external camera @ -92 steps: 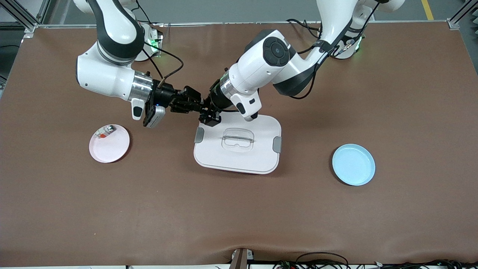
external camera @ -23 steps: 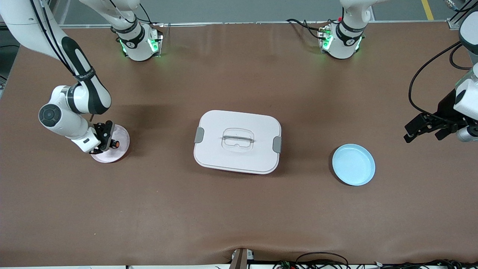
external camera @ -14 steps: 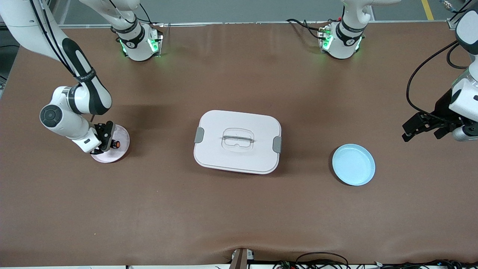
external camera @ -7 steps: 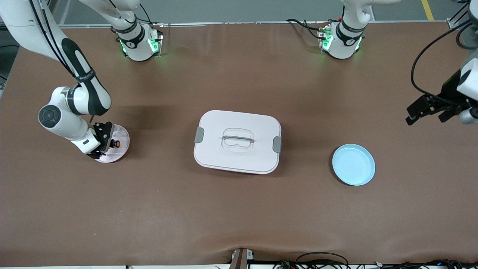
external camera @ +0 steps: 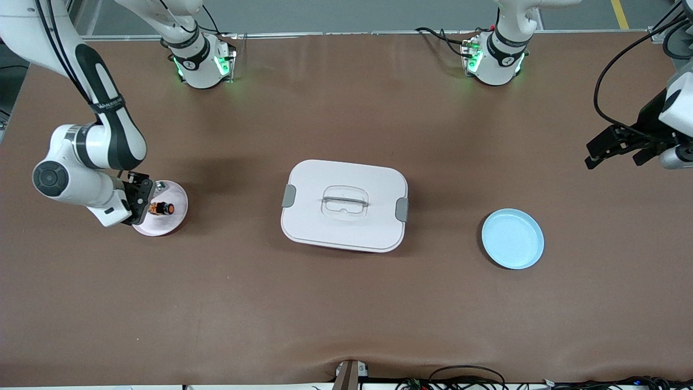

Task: Transfer orange switch to right arm and place
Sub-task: 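Open the right gripper and release the switch on the white plate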

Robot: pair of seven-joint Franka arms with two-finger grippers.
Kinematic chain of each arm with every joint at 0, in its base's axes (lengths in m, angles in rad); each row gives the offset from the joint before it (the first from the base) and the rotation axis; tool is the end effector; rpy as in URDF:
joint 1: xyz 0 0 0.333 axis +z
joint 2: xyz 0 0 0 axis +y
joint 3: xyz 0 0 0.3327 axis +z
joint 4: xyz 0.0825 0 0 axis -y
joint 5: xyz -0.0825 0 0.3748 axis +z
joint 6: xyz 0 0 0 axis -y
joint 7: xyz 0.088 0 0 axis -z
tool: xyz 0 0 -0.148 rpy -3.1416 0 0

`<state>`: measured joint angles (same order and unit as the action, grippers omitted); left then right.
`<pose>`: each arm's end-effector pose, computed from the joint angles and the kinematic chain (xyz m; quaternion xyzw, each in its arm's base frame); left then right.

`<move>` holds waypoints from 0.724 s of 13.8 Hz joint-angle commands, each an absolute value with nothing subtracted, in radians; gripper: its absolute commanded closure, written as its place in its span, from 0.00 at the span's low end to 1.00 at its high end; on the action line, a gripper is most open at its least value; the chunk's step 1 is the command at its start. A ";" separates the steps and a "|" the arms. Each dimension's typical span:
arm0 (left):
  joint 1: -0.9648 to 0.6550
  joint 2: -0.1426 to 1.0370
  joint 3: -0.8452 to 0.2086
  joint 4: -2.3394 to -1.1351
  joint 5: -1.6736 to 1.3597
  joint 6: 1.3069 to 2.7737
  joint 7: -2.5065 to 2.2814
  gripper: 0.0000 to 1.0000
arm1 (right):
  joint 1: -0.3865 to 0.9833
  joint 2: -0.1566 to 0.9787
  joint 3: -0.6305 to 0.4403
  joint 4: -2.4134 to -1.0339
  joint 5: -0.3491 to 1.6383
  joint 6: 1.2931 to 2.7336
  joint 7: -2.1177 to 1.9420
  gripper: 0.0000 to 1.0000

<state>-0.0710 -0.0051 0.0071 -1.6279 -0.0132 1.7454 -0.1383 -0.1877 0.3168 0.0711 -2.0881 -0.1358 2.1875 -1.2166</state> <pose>0.5636 -0.0378 0.5929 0.9974 0.0379 0.0603 0.0127 0.5447 -0.0732 0.2384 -0.8228 -0.5566 0.1089 0.0353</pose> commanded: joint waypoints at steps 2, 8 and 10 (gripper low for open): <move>-0.078 0.015 0.011 -1.582 -0.011 1.730 -0.144 0.00 | -0.181 0.222 0.080 -2.070 -0.094 2.036 -0.993 0.00; -0.077 0.035 0.011 -1.549 -0.006 1.706 -0.138 0.00 | -0.199 0.163 0.072 -1.974 0.017 1.838 -0.726 0.00; -0.074 0.035 0.012 -1.549 0.002 1.703 -0.135 0.00 | -0.180 0.131 0.078 -1.964 0.017 1.790 -0.564 0.00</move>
<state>-0.0724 0.0233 0.0076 -1.5815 -0.0133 1.7324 -0.1403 -0.1916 0.1806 0.0674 -1.9644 0.0022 1.8345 -0.6930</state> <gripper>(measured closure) 0.000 0.000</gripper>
